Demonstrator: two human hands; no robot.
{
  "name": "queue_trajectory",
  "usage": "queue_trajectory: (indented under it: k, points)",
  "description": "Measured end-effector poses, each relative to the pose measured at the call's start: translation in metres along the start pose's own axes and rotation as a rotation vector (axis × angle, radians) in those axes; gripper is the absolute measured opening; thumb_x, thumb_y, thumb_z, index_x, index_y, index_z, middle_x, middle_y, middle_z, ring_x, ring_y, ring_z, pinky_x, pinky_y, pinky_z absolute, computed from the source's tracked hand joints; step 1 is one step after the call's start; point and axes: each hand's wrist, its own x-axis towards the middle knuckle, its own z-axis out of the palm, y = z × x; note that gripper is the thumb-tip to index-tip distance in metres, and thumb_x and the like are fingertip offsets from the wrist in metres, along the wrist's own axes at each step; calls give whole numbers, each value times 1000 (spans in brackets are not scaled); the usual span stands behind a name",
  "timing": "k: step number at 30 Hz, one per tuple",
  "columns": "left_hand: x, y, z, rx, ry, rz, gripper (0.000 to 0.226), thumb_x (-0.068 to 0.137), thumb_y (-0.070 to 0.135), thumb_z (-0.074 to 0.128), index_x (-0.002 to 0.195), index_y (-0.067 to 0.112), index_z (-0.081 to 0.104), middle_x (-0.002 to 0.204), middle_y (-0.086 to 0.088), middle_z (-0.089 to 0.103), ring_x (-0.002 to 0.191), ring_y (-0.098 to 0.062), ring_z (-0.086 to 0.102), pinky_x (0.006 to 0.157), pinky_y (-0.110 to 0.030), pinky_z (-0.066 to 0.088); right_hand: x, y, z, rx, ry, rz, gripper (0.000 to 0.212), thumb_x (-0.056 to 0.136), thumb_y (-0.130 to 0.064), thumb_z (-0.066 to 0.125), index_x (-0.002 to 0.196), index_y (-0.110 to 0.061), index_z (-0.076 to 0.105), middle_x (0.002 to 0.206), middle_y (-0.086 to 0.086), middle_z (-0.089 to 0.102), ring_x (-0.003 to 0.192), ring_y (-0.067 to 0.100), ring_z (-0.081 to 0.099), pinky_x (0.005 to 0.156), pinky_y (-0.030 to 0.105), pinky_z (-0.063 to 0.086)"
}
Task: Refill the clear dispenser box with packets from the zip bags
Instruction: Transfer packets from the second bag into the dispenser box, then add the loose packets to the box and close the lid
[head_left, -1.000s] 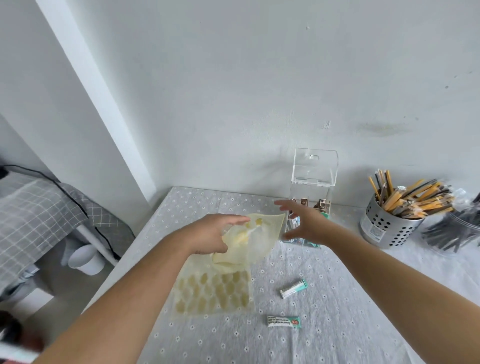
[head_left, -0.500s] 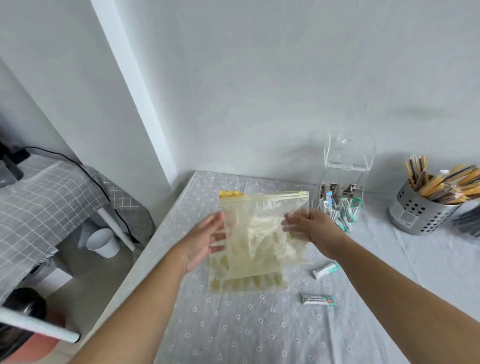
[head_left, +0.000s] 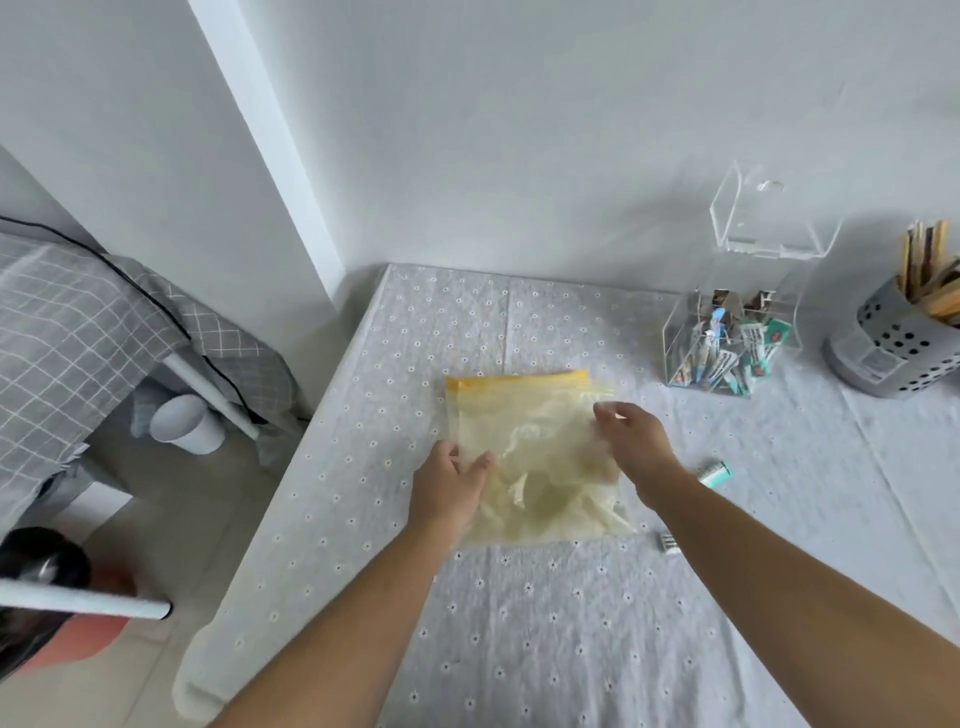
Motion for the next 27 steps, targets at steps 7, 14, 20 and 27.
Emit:
queue_trajectory:
  k: [7, 14, 20, 27]
  points:
    - [-11, 5, 5, 284, 374, 679, 38, 86, 32, 45, 115, 12, 58, 118, -4, 58, 105, -22, 56, 86, -36, 47, -53, -16, 33, -475, 134, -599, 41, 90, -14, 53, 131, -14, 50, 132, 4, 54, 126, 22, 45, 107, 34, 35]
    - [9, -24, 26, 759, -109, 547, 59, 100, 40, 22, 150, 16, 6, 160, 2, 0, 146, -13, 0, 120, -32, 7, -37, 31, 55, -982, -132, -465, 55, 98, -35, 25, 150, -21, 15, 160, -2, 13, 148, 17, 7, 121, 35, 8]
    - [13, -40, 29, 863, -60, 583, 71, 87, 52, -3, 150, 18, -7, 159, 3, -10, 145, -14, -13, 120, -42, -1, -24, 60, 50, -1182, -147, -591, 69, 85, -58, -3, 148, -31, -14, 157, -7, -18, 145, 16, -18, 120, 40, -7]
    - [12, -36, 28, 870, -79, 557, 67, 92, 52, 4, 149, 20, -11, 158, 3, -16, 145, -16, -16, 119, -44, -6, -18, 60, 47, -1170, -147, -594, 68, 84, -65, -5, 144, -34, -18, 155, -6, -21, 145, 19, -19, 119, 41, -8]
